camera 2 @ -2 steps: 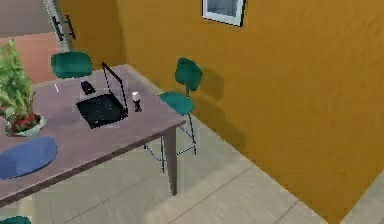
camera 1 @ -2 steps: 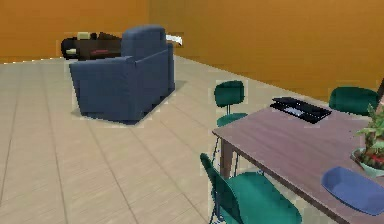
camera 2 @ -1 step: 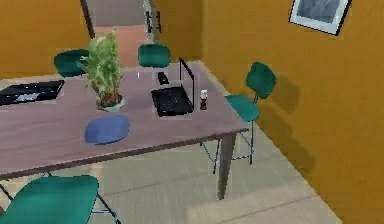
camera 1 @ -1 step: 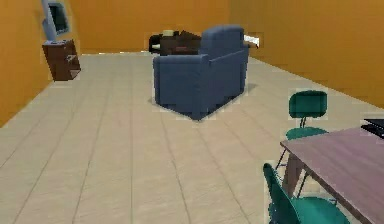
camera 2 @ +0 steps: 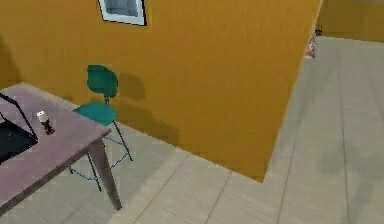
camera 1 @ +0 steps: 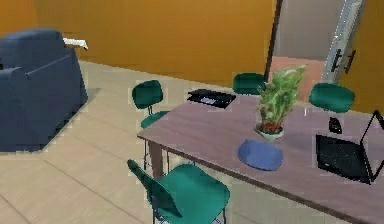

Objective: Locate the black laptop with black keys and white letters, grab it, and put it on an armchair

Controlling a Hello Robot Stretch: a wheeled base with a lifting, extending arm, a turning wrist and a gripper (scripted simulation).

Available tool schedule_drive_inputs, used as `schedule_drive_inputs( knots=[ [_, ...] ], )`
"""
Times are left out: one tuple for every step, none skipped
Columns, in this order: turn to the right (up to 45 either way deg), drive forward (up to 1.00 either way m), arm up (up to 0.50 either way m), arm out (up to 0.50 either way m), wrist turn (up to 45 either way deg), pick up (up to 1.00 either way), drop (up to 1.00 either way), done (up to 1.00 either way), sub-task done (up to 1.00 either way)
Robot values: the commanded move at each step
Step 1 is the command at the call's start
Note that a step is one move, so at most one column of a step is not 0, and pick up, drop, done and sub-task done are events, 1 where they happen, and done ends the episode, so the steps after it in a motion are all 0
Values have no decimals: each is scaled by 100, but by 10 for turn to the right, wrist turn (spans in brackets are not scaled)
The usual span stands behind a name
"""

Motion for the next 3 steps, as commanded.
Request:
schedule_drive_inputs(
  knots=[
    [330,0,0,0,0,0,0,0,0],
    [0,50,0,0,0,0,0,0,0],
    [-450,0,0,0,0,0,0,0,0]
  ],
)
